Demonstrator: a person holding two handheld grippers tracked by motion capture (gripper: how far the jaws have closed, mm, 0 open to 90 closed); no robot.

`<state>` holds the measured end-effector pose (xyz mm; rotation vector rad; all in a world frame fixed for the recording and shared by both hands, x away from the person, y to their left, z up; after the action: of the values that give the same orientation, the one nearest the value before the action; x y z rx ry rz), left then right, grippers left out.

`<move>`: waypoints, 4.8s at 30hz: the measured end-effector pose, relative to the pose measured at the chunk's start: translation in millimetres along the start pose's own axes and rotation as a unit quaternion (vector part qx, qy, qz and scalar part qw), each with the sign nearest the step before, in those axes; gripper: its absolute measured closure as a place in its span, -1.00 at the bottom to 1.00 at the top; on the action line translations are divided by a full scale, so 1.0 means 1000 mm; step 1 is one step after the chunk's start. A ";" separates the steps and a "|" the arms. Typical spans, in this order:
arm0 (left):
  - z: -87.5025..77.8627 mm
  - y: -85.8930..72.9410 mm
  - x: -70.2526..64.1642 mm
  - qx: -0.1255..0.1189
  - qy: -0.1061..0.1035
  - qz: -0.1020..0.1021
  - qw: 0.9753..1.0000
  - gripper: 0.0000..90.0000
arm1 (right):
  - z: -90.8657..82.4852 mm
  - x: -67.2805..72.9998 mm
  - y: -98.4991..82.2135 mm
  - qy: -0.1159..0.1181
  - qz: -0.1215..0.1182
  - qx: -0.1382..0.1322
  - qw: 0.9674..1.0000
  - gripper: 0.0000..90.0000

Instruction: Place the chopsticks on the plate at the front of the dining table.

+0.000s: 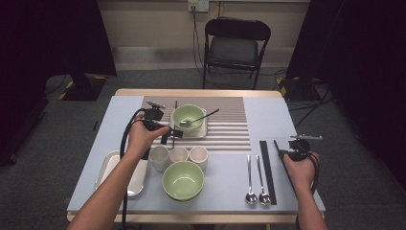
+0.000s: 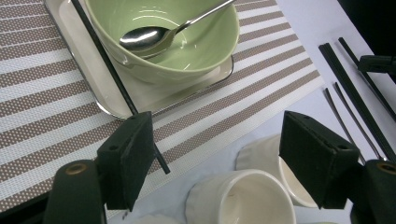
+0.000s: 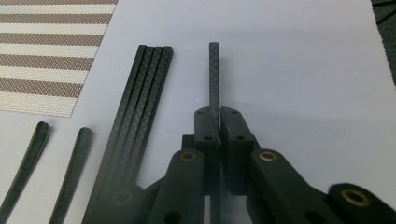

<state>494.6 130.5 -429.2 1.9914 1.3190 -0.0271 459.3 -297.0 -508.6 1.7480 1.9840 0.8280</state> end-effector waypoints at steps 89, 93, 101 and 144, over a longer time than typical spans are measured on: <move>0.014 0.000 -0.085 0.002 -0.065 0.056 0.996 -0.45 | -0.040 0.073 0.077 0.071 -0.024 -0.055 0.996 0.92; 0.017 0.000 -0.091 0.003 -0.070 0.060 0.996 -0.45 | -0.040 0.076 0.079 0.073 -0.028 -0.057 0.995 0.92; 0.024 0.001 -0.105 0.006 -0.083 0.065 0.994 -0.45 | -0.041 0.084 0.083 0.080 -0.031 -0.057 0.995 0.92; 0.050 -0.003 -0.134 0.021 -0.100 0.066 0.993 -0.46 | -0.046 0.126 0.101 0.102 -0.062 -0.062 0.991 0.92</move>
<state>447.2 -3.3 -414.3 2.0489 1.0659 -0.1868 487.4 -176.3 -395.0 1.5074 2.0955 1.1001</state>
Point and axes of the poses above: each handheld gripper's, and its own axes: z roughly forward along the jaws, y roughly out of its top, x roughly to its left, the point moved 7 cm from there along z, roughly forward along the jaws, and after that the axes turned 1 degree about -z, right-handed, at the moved point
